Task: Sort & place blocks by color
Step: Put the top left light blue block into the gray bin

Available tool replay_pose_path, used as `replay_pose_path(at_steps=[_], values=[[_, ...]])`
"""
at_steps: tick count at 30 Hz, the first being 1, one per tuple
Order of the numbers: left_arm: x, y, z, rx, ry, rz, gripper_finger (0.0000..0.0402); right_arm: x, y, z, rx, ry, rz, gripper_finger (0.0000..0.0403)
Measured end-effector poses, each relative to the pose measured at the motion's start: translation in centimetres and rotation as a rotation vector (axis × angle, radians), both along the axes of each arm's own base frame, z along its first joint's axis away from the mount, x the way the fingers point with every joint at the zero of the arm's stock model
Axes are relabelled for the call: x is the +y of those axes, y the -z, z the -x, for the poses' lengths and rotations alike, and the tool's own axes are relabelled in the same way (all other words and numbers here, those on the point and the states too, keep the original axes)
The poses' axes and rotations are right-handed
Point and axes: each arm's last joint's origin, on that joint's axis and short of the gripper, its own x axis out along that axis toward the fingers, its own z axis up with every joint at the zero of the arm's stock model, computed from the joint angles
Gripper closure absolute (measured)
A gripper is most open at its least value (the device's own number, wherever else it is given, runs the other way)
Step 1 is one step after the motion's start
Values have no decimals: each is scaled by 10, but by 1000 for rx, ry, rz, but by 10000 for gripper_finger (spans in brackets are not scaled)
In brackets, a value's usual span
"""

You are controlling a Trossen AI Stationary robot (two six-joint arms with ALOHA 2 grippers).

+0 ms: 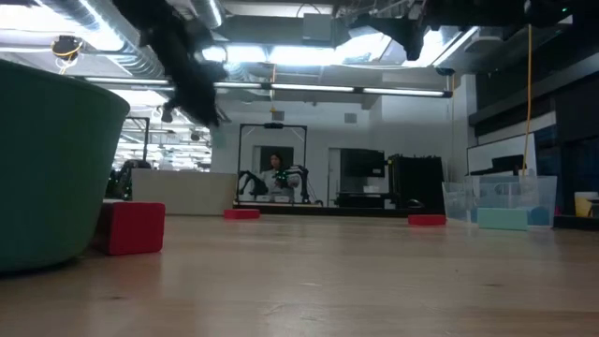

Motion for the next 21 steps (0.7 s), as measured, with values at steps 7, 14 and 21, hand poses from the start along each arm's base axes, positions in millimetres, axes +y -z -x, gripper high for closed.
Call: replay_pose_path(at_steps=[7, 14, 21], values=[[28, 55, -5, 29, -74, 278, 355, 0, 0, 0, 4, 0, -1, 83], [29, 82, -10, 96, -74, 425, 355, 0, 1, 0, 8, -1, 0, 83], [28, 96, -7, 225, -128, 464, 355, 0, 2, 0, 23, -1, -4, 83]])
